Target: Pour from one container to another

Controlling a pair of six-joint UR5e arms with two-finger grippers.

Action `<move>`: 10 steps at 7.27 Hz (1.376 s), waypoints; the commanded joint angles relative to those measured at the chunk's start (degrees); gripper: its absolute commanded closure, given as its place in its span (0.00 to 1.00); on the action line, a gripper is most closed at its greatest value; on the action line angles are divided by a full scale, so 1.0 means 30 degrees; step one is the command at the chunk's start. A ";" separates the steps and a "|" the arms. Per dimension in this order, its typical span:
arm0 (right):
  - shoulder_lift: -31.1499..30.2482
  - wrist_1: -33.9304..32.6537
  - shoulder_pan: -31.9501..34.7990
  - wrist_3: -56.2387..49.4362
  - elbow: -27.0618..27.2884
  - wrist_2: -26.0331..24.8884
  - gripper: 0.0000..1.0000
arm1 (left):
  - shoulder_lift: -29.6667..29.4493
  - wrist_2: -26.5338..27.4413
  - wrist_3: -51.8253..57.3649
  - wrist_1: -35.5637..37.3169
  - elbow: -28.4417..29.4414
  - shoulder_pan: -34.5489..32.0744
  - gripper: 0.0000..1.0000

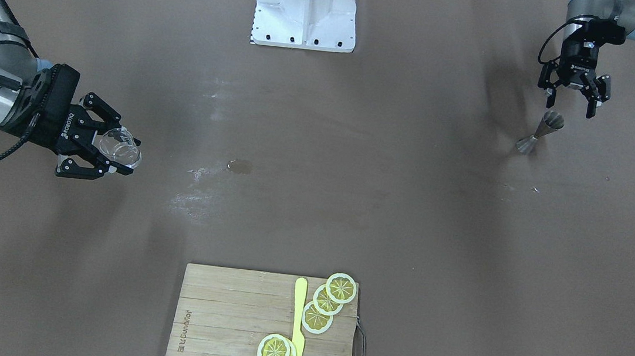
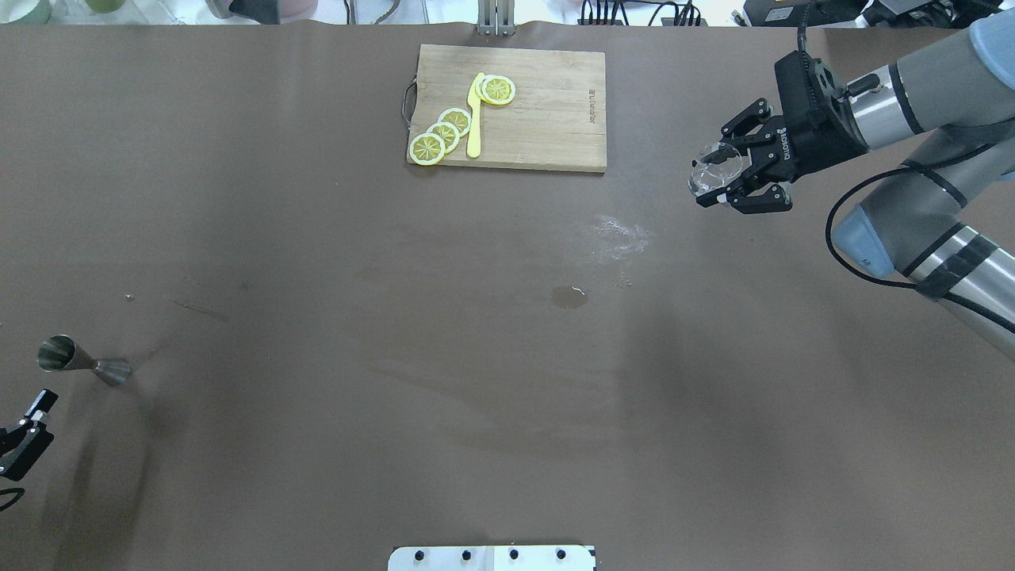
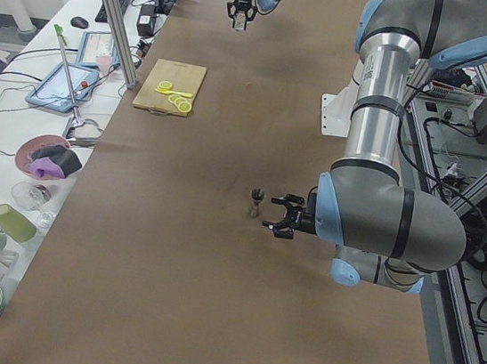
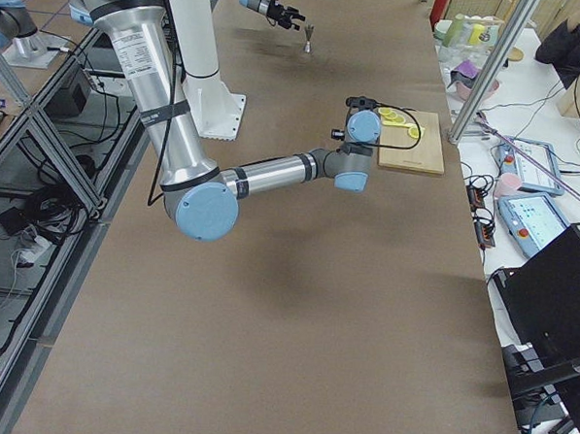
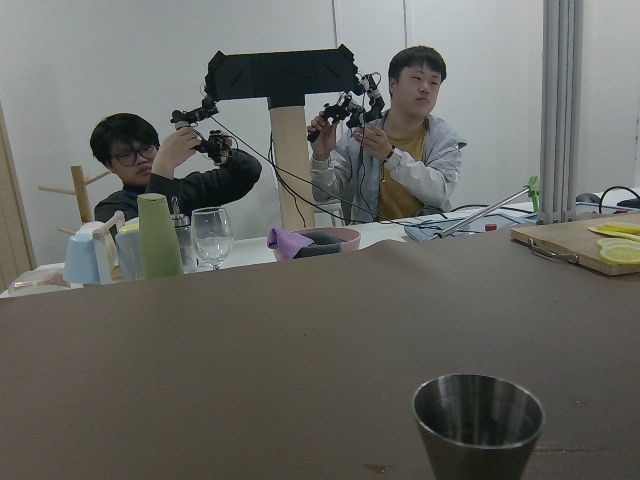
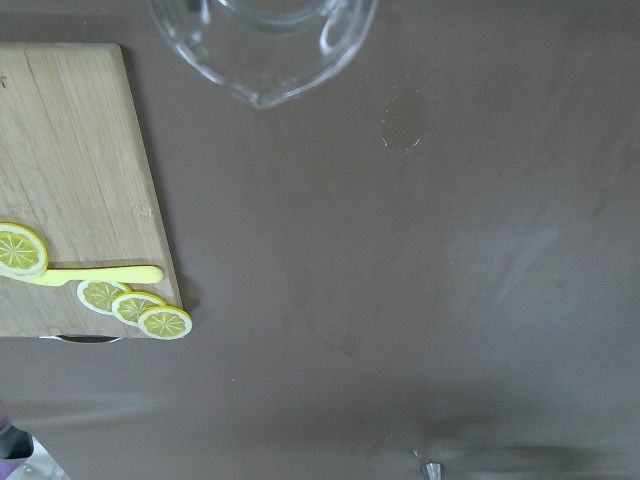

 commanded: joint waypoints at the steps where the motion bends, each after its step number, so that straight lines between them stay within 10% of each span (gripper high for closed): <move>1: -0.0626 -0.0285 -0.0060 0.0028 0.1509 -0.0856 1.00 | -0.0115 -0.0022 -0.1123 0.1402 -0.0287 0.0144 0.03; 10: -0.1945 -1.1057 -0.1466 -0.8341 0.6638 -0.5076 1.00 | -0.0554 -0.0080 -0.2617 0.4979 -0.1312 0.0467 0.06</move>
